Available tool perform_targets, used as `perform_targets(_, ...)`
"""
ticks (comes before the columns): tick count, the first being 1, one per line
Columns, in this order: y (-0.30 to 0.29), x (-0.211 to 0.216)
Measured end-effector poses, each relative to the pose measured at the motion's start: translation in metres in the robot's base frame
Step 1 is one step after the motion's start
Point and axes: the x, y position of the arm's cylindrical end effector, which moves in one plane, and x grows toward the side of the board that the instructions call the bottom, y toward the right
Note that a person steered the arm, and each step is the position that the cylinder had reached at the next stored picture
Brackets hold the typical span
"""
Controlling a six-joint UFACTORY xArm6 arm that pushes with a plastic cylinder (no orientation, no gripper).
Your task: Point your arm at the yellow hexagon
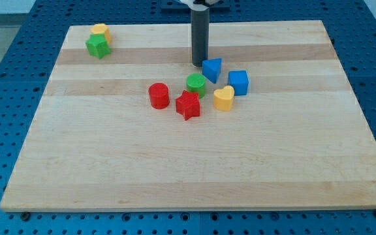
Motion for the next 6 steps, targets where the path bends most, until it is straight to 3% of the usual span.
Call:
perform_targets(1, -0.013, -0.012)
perform_targets(4, -0.083, -0.116)
perform_targets(6, -0.12, -0.129)
